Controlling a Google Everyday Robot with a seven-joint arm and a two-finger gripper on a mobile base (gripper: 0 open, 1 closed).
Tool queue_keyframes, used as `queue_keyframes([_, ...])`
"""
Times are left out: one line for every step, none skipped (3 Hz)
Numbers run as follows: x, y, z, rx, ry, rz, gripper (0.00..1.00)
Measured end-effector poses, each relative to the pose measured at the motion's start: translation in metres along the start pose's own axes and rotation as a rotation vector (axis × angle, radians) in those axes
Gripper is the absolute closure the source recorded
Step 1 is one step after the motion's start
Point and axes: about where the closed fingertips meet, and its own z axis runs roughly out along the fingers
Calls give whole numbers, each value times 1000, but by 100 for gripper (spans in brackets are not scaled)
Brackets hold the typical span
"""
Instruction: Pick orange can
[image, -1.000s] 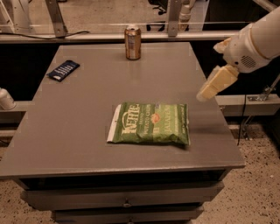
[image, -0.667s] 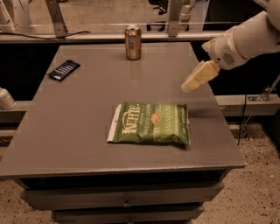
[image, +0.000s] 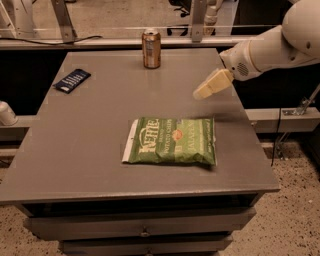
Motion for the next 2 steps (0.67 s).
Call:
queue_keyframes([-4, -4, 12, 11, -57, 39, 0])
queue_keyframes([-16, -25, 40, 43, -192, 115, 0])
